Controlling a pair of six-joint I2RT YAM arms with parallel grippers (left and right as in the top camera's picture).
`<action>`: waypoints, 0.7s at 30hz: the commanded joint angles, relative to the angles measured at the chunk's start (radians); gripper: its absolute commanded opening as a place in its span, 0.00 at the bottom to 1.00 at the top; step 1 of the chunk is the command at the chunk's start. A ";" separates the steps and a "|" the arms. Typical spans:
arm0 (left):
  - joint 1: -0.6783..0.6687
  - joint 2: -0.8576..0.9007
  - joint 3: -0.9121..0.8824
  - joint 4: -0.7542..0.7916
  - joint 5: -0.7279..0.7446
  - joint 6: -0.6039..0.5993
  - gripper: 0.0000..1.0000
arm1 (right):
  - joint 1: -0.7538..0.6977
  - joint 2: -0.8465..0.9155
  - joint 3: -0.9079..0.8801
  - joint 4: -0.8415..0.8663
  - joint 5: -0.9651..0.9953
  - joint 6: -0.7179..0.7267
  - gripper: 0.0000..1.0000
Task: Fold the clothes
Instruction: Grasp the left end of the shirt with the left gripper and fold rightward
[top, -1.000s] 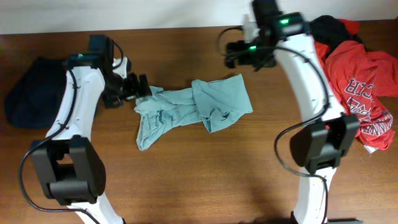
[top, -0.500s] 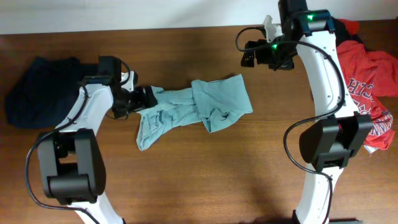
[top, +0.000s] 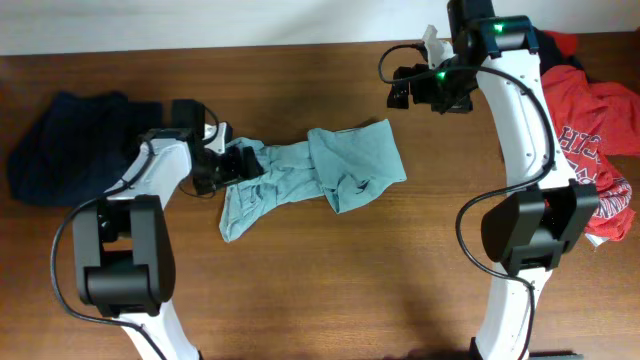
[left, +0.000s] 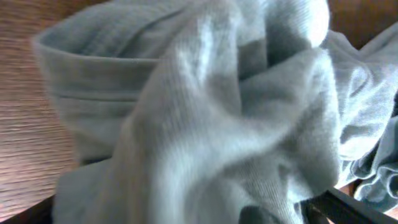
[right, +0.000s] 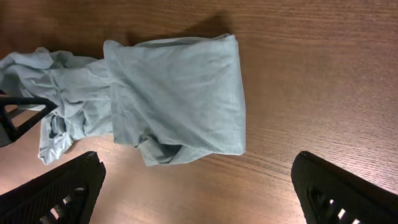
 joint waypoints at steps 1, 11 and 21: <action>-0.020 0.064 -0.010 0.004 0.039 0.009 0.94 | 0.005 -0.019 0.010 -0.002 -0.012 -0.014 0.99; -0.013 0.096 -0.009 -0.004 0.087 0.008 0.01 | 0.004 -0.019 0.010 -0.017 0.031 -0.014 0.99; 0.103 -0.043 0.024 -0.112 0.085 0.055 0.01 | 0.003 -0.018 0.007 -0.035 0.101 -0.014 0.99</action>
